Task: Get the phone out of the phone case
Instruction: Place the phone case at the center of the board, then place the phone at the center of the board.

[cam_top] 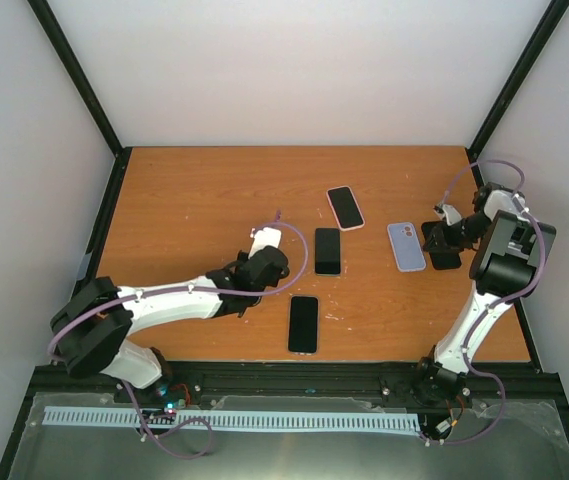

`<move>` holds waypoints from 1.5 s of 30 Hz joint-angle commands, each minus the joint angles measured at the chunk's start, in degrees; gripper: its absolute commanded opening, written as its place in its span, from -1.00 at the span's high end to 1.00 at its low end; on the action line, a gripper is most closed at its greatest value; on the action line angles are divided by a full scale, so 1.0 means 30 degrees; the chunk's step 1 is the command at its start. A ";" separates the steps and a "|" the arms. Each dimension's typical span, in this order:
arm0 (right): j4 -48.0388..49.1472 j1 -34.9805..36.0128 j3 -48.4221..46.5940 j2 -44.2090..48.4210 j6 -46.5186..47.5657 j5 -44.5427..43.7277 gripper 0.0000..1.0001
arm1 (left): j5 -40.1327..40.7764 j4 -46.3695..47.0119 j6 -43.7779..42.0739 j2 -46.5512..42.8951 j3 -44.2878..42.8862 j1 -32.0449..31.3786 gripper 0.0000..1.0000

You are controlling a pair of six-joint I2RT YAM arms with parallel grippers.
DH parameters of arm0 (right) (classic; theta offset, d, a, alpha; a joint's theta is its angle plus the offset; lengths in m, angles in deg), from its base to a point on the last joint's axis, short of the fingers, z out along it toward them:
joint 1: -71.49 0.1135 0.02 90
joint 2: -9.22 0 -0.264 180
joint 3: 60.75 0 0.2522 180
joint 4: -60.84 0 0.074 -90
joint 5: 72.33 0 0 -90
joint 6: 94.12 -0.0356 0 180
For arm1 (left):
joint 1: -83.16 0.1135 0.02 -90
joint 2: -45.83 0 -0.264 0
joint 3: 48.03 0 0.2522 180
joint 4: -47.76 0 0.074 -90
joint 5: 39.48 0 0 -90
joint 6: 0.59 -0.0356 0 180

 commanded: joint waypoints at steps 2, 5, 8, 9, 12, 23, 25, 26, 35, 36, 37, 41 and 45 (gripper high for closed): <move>-0.0938 -0.0073 0.0027 0.1059 0.0650 0.0668 0.40 | 0.0802 0.0906 -0.0462 0.0537 -0.0146 -0.0042 0.99; -0.0664 -0.0080 0.1159 0.2469 0.0325 0.1313 0.40 | 0.1035 0.0829 -0.1065 0.1321 -0.0408 -0.0042 0.99; -0.0396 -0.0060 0.2789 0.4503 -0.0071 0.2994 0.38 | 0.1637 0.0388 -0.1349 0.2479 -0.0983 -0.0204 0.99; -0.0295 -0.0074 0.3321 0.5235 -0.0219 0.3657 0.37 | 0.1929 0.0200 -0.1372 0.2888 -0.1178 -0.0289 0.99; 0.0376 -0.0071 0.5220 0.7611 -0.1081 0.5725 0.34 | 0.2953 0.0115 -0.1675 0.4175 -0.1652 -0.0887 0.99; 0.4168 -0.0023 0.8895 1.2139 -0.4835 0.8929 0.30 | 0.4672 -0.3660 0.0048 1.0255 -0.5823 -0.2879 0.52; 0.4372 -0.0021 0.9100 1.2203 -0.4766 0.8773 0.30 | 0.4164 -0.4147 0.0828 1.0626 -0.6164 -0.2912 0.36; 0.4403 -0.0021 0.9149 1.2196 -0.4747 0.8763 0.30 | 0.3779 -0.4091 0.1031 1.0656 -0.6180 -0.2913 0.32; 0.4824 0.0043 0.9438 1.1997 -0.4257 0.8737 0.26 | 0.1952 -0.3531 0.2165 0.8929 -0.5880 -0.2891 -0.13; 0.4943 0.0225 0.9360 1.2013 -0.4218 0.8433 0.22 | 0.1631 -0.3363 0.2194 0.8341 -0.5712 -0.2848 -0.28; 0.5060 0.0679 0.9215 1.1967 -0.4235 0.7812 0.17 | 0.1174 -0.3092 0.2202 0.7613 -0.5439 -0.2769 -0.36; 0.4750 0.3649 0.8214 1.0708 -0.4120 0.5086 -0.03 | -0.2053 -0.1088 0.2617 0.4138 -0.3377 -0.1151 -0.77; 0.4498 0.6512 0.7327 0.8334 -0.4370 0.3884 -0.10 | -0.7154 0.0660 0.3672 0.1538 -0.0871 0.2041 -0.90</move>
